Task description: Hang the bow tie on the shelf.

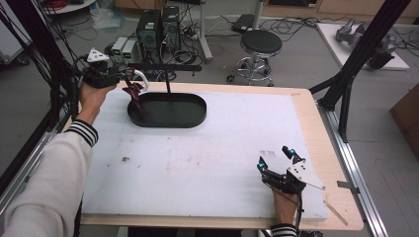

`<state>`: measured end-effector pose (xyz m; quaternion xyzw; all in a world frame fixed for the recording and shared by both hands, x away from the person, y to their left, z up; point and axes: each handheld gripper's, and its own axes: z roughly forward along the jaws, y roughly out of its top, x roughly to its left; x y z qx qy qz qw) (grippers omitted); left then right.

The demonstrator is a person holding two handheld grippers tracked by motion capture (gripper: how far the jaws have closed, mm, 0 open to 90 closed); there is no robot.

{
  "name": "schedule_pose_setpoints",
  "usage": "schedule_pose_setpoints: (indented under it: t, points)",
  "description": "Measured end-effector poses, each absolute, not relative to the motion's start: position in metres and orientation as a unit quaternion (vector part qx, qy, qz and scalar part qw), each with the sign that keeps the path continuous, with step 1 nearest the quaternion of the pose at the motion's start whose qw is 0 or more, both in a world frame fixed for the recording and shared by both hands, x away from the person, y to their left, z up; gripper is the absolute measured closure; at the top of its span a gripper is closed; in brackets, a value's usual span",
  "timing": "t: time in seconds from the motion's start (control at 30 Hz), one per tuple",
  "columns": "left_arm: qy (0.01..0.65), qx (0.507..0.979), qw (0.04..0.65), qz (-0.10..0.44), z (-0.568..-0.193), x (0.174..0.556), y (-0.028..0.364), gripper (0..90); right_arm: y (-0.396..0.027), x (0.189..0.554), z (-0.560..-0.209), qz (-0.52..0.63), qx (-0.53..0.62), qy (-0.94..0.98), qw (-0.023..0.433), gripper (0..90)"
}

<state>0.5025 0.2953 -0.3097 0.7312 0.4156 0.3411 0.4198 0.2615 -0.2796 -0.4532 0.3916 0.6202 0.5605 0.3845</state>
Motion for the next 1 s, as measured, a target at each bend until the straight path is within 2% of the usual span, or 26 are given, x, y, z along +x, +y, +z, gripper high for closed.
schedule_pose_setpoints:
  t: [0.1,0.2,0.27,0.3,0.33,0.43,0.47,0.57,0.73,1.0]
  points:
    - [0.423,0.728,0.416,0.344,-0.311,0.504,0.295,56.8,-0.280,0.262,-0.453,0.560,0.389,0.621,0.387,10.7]
    - [0.432,0.727,0.410,0.342,-0.313,0.505,0.295,46.0,-0.280,0.262,-0.453,0.559,0.387,0.621,0.389,10.7]
    - [0.432,0.726,0.409,0.344,-0.315,0.505,0.297,44.4,-0.280,0.262,-0.453,0.559,0.386,0.622,0.389,10.7]
    - [0.431,0.723,0.414,0.345,-0.316,0.504,0.298,39.5,-0.280,0.262,-0.453,0.560,0.387,0.621,0.388,10.7]
    - [0.432,0.723,0.418,0.342,-0.317,0.503,0.299,39.5,-0.280,0.262,-0.453,0.560,0.387,0.621,0.388,10.7]
    - [0.426,0.726,0.429,0.329,-0.319,0.502,0.302,30.0,-0.280,0.262,-0.453,0.559,0.387,0.622,0.388,10.7]
    - [0.425,0.726,0.431,0.327,-0.320,0.501,0.302,30.0,-0.280,0.262,-0.453,0.559,0.387,0.622,0.388,10.7]
    - [0.418,0.726,0.440,0.323,-0.324,0.498,0.304,22.4,-0.279,0.261,-0.453,0.559,0.389,0.622,0.385,10.7]
    - [0.397,0.719,0.482,0.305,-0.335,0.482,0.309,20.4,-0.279,0.261,-0.453,0.560,0.389,0.622,0.385,10.7]
    - [0.364,0.708,0.534,0.284,-0.364,0.433,0.309,19.5,-0.279,0.261,-0.453,0.559,0.388,0.620,0.390,10.7]
